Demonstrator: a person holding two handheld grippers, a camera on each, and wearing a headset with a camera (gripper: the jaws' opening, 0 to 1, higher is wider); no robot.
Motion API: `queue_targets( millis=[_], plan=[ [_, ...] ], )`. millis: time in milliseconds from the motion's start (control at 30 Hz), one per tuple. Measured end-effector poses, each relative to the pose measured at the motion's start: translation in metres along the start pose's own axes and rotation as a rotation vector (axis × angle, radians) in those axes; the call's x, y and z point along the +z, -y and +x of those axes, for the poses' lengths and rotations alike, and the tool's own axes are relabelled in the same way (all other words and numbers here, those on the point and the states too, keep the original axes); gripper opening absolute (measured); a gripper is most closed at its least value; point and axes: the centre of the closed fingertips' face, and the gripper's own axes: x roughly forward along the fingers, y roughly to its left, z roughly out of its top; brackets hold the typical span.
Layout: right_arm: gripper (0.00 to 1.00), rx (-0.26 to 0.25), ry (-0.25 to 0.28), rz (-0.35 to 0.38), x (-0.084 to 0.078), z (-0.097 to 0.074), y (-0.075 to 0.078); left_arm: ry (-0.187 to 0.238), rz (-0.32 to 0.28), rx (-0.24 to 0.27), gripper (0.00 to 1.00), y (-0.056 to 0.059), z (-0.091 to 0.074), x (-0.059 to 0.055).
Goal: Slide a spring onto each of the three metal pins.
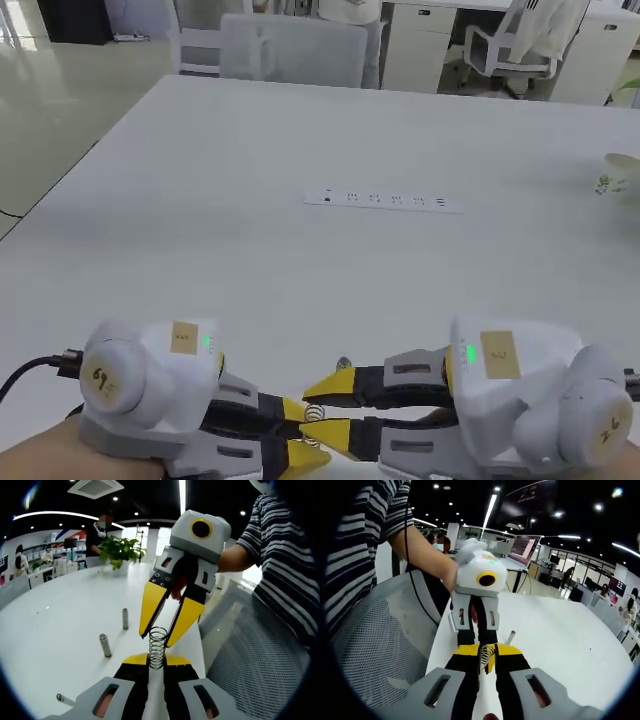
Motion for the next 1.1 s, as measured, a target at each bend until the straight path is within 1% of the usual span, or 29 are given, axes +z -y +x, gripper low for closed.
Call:
queue_targets(
  millis=[33, 200, 267, 433, 633, 733, 800, 867, 967, 1033, 1100],
  plan=[
    [0.08, 0.001, 0.001, 0.014, 0.001, 0.0, 0.0, 0.002, -0.001, 0.001, 0.02, 0.0, -0.001, 0.0],
    [0.08, 0.001, 0.004, 0.028, 0.001, 0.002, -0.001, 0.004, 0.0, 0.007, 0.02, 0.001, -0.002, 0.0],
    [0.08, 0.0, 0.008, 0.052, 0.002, 0.002, -0.002, 0.007, -0.001, 0.01, 0.02, 0.001, -0.003, 0.0],
    [0.08, -0.007, 0.012, 0.064, 0.004, 0.003, -0.002, 0.014, -0.006, 0.016, 0.02, 0.002, -0.004, 0.002],
    [0.07, -0.01, 0.007, 0.043, 0.006, 0.004, -0.003, 0.02, -0.021, 0.022, 0.02, 0.001, -0.007, 0.001],
    [0.07, -0.008, 0.004, 0.041, 0.007, 0.004, -0.003, 0.022, -0.038, 0.025, 0.03, 0.001, -0.008, 0.001],
    [0.07, -0.005, 0.001, 0.039, 0.007, 0.004, -0.004, 0.019, -0.067, 0.024, 0.03, 0.002, -0.009, 0.0],
    [0.07, 0.0, -0.001, 0.034, 0.007, 0.005, -0.005, 0.02, -0.056, 0.025, 0.03, 0.002, -0.009, 0.0],
    [0.07, 0.003, -0.003, 0.03, 0.008, 0.006, -0.005, 0.019, -0.072, 0.032, 0.04, 0.001, -0.01, -0.001],
    [0.07, 0.004, -0.008, 0.023, 0.008, 0.006, -0.004, 0.021, -0.074, 0.043, 0.05, 0.0, -0.011, -0.001],
    [0.07, 0.006, -0.008, 0.021, 0.009, 0.007, -0.003, 0.023, -0.08, 0.053, 0.09, -0.002, -0.012, -0.002]
  ],
)
